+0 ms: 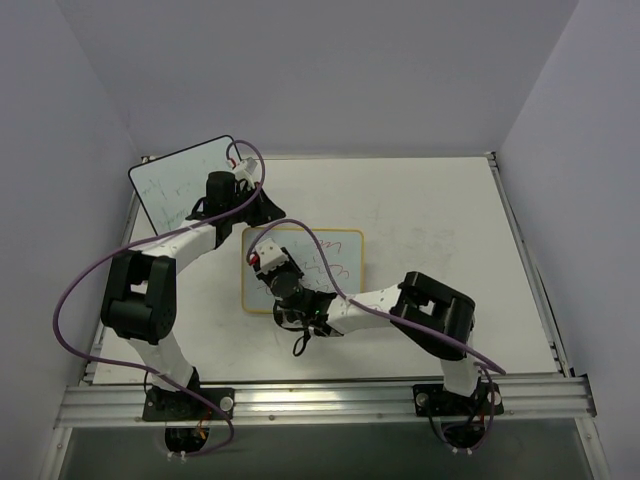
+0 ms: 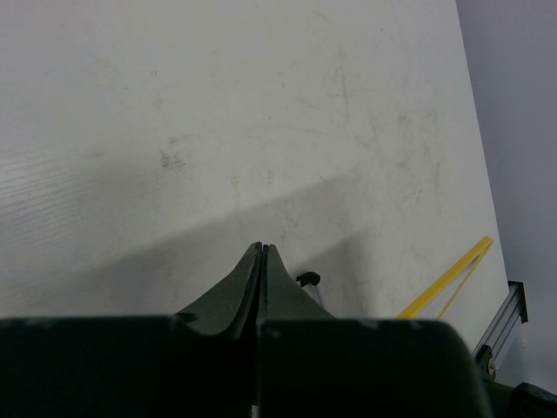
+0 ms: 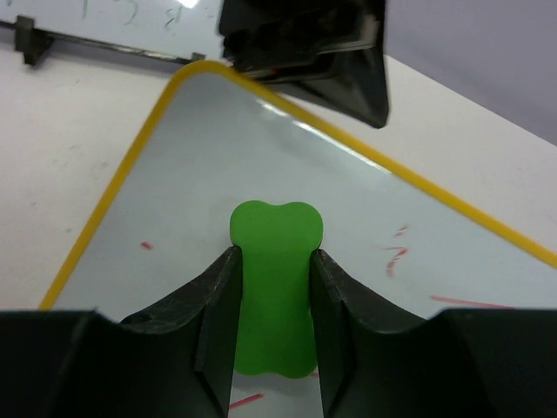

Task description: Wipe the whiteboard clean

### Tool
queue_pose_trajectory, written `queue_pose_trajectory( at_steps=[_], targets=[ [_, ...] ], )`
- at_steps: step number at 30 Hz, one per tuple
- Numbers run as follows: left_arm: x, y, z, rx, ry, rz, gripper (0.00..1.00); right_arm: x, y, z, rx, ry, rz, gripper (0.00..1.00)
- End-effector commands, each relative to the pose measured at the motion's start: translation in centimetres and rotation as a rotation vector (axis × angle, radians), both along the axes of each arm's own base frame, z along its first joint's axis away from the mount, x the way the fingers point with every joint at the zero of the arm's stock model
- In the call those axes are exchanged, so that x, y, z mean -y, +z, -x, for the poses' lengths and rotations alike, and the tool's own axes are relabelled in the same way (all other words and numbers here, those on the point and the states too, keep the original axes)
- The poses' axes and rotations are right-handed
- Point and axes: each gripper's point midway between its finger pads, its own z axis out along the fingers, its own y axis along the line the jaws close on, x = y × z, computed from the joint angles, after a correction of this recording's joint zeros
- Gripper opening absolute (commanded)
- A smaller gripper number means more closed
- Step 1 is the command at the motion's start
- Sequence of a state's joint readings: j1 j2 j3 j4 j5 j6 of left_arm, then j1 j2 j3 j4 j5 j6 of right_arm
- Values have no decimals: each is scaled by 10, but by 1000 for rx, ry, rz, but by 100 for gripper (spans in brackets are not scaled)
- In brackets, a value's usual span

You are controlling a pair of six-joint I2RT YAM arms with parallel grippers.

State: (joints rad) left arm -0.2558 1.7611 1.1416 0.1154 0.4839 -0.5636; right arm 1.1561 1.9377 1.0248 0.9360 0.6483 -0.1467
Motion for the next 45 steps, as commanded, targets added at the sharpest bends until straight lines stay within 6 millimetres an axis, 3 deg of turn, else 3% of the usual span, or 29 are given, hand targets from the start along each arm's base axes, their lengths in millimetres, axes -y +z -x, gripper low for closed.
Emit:
queue_pose_trajectory(
  at_steps=[1,6,18,26,30,37,45],
  targets=[
    [8,11,-1,47,-40,9,2,48,13,-28,31,-162,21,0],
    [9,12,-1,51,-45,10,2,43,12,-27,28,-142,24,0],
    [11,12,0,52,-54,3,2,-25,-11,4,2,36,70,0],
    [10,14,1,55,-56,-7,2,-44,-28,22,-15,83,89,0],
    [11,14,1,55,-58,-4,2,-41,-35,23,-23,76,100,0],
    [11,15,0,55,-58,-4,2,-17,-24,8,-10,-8,81,0],
    [10,17,0,63,-58,-6,2,36,-3,-19,1,-147,26,0]
  ],
)
